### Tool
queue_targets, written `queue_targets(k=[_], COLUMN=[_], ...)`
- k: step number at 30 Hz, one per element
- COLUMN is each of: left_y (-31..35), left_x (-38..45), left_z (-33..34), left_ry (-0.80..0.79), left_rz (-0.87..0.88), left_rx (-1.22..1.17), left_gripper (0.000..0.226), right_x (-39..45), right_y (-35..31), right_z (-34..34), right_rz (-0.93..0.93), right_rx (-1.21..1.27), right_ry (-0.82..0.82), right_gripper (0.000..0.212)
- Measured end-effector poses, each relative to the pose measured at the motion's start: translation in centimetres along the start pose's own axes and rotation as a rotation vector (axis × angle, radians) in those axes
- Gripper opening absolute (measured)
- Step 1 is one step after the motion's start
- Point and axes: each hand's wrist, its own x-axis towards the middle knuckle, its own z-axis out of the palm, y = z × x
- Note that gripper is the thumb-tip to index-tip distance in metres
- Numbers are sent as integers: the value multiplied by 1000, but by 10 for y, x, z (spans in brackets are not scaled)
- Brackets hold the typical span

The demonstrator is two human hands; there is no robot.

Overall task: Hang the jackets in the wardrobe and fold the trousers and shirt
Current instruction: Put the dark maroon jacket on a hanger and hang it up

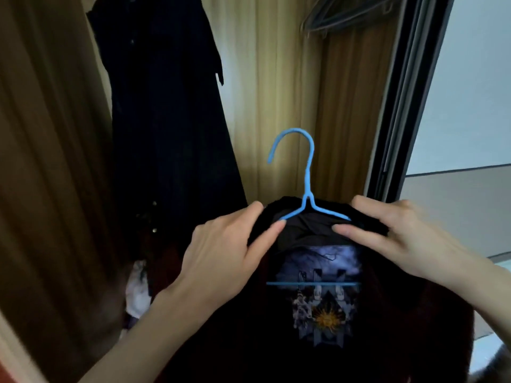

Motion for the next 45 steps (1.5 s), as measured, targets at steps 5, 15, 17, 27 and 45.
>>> queue_targets(k=[5,15,17,27,45], left_y=[21,26,18,-17,-100], left_x=[55,157,175,251,390], left_z=[50,142,149,158,85], left_ry=[84,175,186,80,233], left_rz=[27,116,129,76,-6], left_rx=[-54,-165,-197,-201,-271], left_gripper=[49,51,53,59,56], right_x=[5,40,50,130,345], right_y=[46,107,116,124,61], right_z=[-36,-62,-69,-90,-112], right_rz=[109,215,197,144,142], right_rx=[-129,-373,-307,-222,-743], right_ry=[17,117,71,67,355], right_gripper=[54,45,46,42,39])
